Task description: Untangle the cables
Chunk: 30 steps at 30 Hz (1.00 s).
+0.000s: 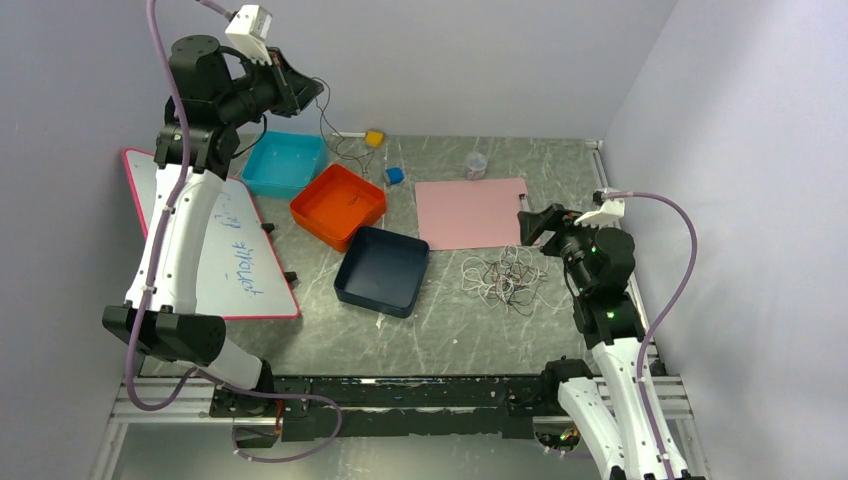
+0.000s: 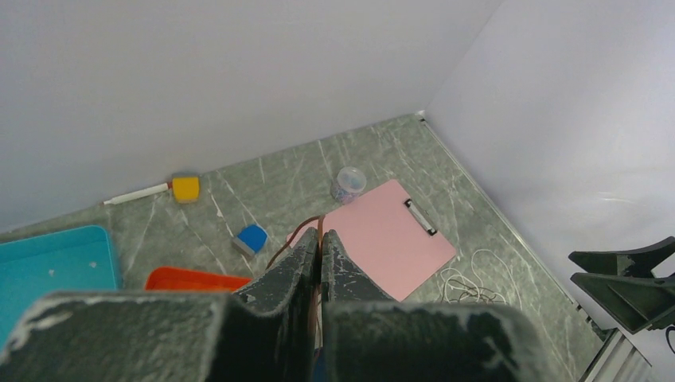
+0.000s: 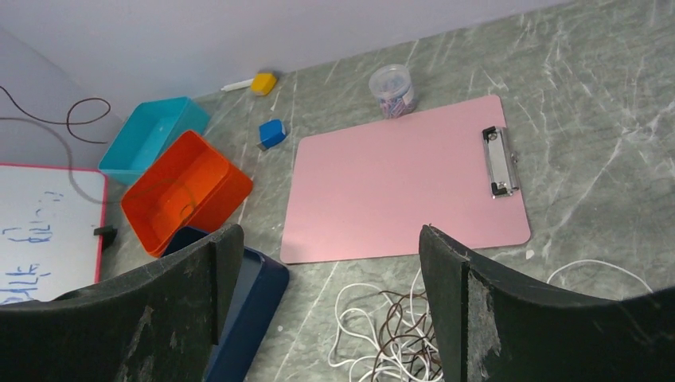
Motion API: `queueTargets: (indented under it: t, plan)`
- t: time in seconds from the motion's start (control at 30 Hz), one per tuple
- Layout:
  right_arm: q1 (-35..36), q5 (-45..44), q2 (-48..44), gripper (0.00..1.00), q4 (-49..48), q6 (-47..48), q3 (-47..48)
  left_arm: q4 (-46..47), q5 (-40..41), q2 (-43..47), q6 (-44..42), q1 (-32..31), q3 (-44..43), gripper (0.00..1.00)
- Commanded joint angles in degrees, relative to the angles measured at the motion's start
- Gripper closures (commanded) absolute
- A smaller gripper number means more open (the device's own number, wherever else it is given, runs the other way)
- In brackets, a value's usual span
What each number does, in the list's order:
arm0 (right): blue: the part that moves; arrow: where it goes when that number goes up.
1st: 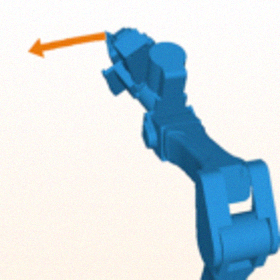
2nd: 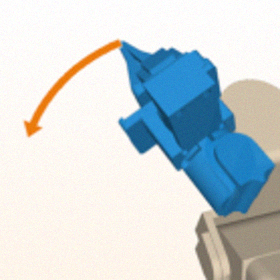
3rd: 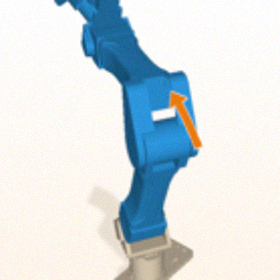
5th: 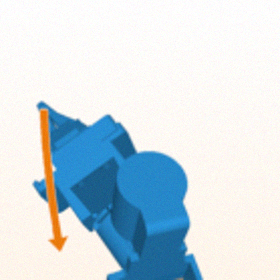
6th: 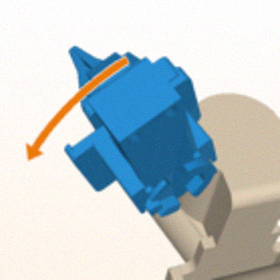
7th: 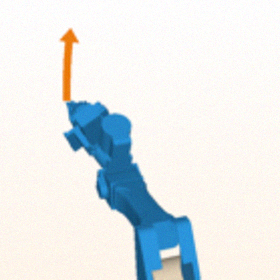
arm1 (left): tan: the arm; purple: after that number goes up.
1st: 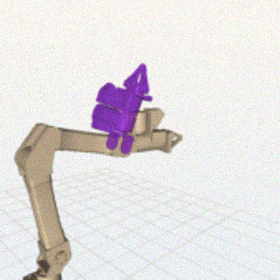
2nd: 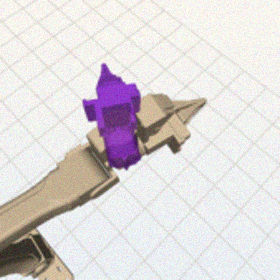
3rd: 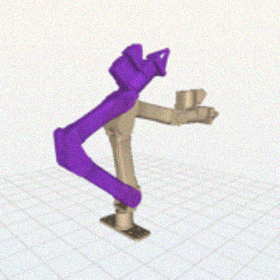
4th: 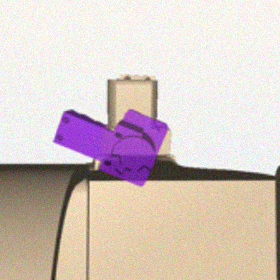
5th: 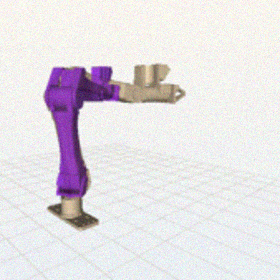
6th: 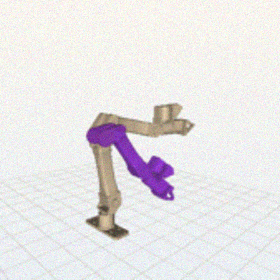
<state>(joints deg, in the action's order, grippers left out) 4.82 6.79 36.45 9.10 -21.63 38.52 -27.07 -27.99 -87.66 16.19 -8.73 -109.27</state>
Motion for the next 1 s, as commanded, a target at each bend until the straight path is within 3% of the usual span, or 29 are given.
queueTargets:
  t: [0.0,0.63,0.97]
  plan:
    - [-0.4,0.95,-0.43,0.16,-2.24,0.34,-0.76,-0.02,1.45,1.09,-0.93,-0.23,1.06,0.93]
    - [-0.39,2.36,1.14,0.16,-3.3,-0.22,-1.98,-0.13,12.8,-3.47,-3.78,-0.15,2.98,0.93]
    - [-0.38,2.62,1.25,0.16,-3.65,-0.47,-2.83,-1.68,7.1,-6.83,-1.95,-0.13,-9.56,0.93]
